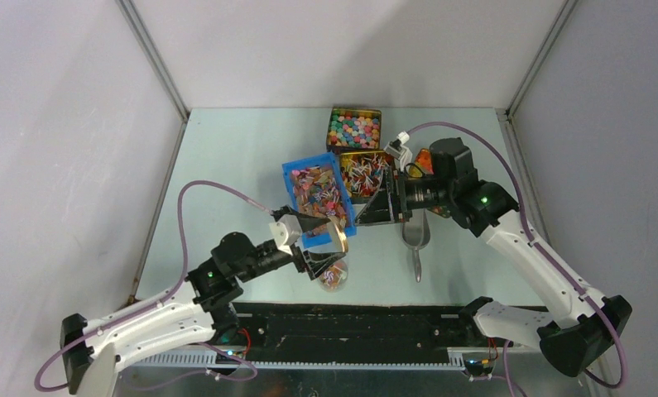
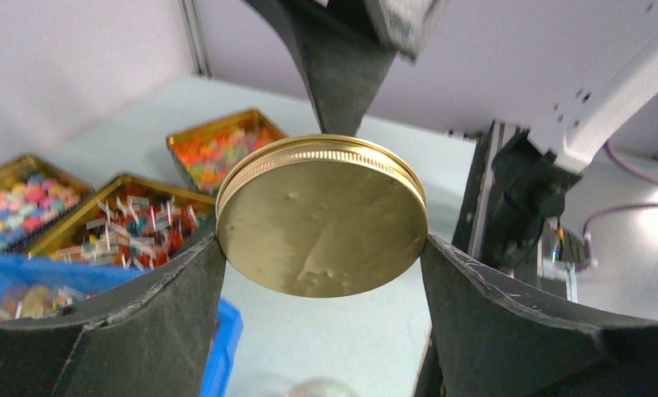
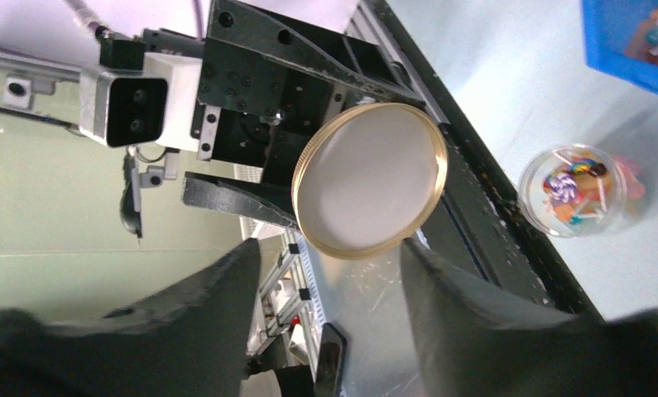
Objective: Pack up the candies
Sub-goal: Close the bottle lid on the packing bottle.
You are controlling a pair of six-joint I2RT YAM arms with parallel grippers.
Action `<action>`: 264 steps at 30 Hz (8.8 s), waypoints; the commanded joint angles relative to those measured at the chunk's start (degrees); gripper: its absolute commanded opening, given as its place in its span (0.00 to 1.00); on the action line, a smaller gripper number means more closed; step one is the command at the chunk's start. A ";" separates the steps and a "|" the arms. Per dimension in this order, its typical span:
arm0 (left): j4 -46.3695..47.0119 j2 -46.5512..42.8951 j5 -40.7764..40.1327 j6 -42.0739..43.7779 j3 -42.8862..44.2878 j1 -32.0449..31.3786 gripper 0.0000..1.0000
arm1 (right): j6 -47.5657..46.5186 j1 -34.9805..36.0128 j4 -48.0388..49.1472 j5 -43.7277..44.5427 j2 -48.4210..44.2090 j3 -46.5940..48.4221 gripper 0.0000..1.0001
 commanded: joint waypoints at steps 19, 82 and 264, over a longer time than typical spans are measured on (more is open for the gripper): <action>-47.55 20.31 -2.64 4.65 22.13 -0.28 0.86 | -11.52 -10.61 -21.19 15.09 -5.62 -6.29 0.99; -68.24 54.37 -11.93 -1.01 40.03 -6.94 0.85 | -16.55 -20.54 -26.85 17.18 -7.71 -12.64 1.00; -28.22 8.40 10.87 -47.36 -8.56 18.11 0.72 | 8.69 5.34 21.32 0.27 30.85 -24.42 0.72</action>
